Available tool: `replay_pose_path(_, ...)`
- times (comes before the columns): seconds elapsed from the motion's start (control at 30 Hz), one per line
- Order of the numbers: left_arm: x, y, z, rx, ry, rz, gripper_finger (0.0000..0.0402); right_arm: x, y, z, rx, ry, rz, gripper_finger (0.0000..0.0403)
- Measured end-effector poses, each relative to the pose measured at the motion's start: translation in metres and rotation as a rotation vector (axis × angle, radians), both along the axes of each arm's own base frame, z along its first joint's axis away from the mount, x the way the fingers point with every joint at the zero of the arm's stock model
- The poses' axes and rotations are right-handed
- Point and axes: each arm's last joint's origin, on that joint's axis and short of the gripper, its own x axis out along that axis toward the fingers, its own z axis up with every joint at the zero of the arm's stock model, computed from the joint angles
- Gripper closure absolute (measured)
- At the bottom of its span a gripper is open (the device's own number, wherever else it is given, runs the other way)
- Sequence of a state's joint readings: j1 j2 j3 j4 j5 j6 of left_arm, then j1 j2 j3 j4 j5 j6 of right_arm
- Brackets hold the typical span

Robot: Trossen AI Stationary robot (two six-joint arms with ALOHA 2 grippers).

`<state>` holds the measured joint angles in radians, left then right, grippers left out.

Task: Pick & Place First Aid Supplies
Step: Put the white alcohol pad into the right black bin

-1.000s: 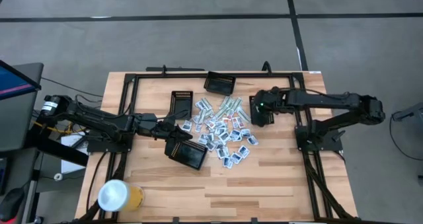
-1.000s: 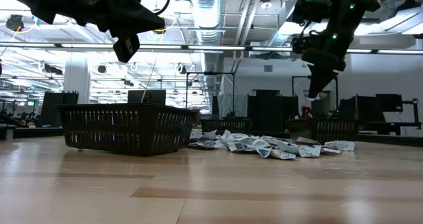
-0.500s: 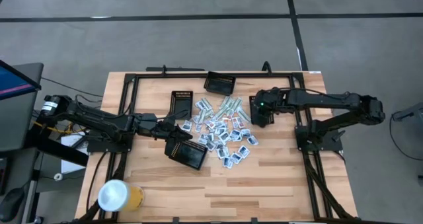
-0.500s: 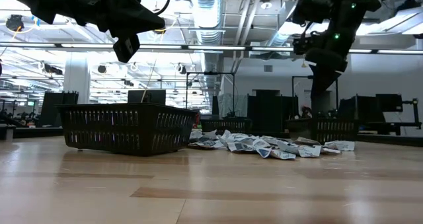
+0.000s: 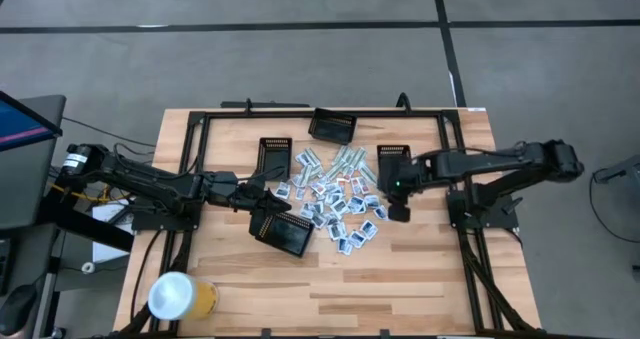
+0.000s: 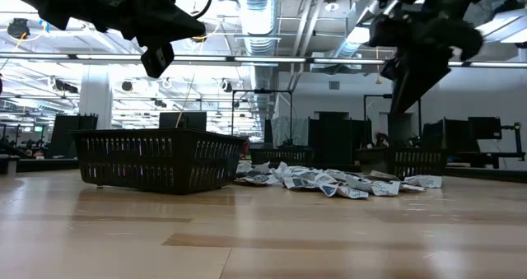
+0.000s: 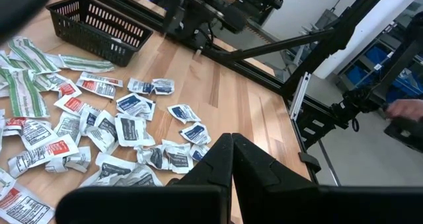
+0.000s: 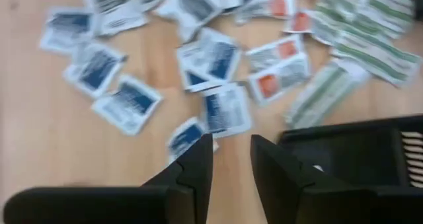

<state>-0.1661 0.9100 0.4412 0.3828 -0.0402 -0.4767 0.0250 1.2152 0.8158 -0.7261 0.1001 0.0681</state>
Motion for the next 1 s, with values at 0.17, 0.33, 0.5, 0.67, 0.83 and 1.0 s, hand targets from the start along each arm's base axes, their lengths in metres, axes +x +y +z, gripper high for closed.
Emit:
replay_pose_path(0.17, 0.0, 0.0, 0.0, 0.0, 0.0, 0.0, 0.0394, -0.001, 0.016, -0.002, 0.0, 0.004, 0.072, 0.0308)
replay_pose_path(0.33, 0.0, 0.0, 0.0, 0.0, 0.0, 0.0, 0.0394, -0.008, 0.025, -0.017, 0.013, 0.03, 0.084, 0.0308)
replay_pose_path(0.5, 0.0, 0.0, 0.0, 0.0, 0.0, 0.0, 0.0394, -0.009, 0.031, -0.029, 0.037, -0.005, 0.07, 0.0308)
replay_pose_path(0.67, 0.0, 0.0, 0.0, 0.0, 0.0, 0.0, 0.0394, -0.008, 0.036, -0.042, 0.041, -0.025, 0.091, 0.0308)
replay_pose_path(0.83, 0.0, 0.0, 0.0, 0.0, 0.0, 0.0, 0.0394, -0.005, 0.037, -0.063, 0.028, 0.061, 0.088, 0.0308)
replay_pose_path(1.0, 0.0, 0.0, 0.0, 0.0, 0.0, 0.0, 0.0394, 0.001, 0.038, -0.083, 0.024, 0.141, 0.065, 0.0308)
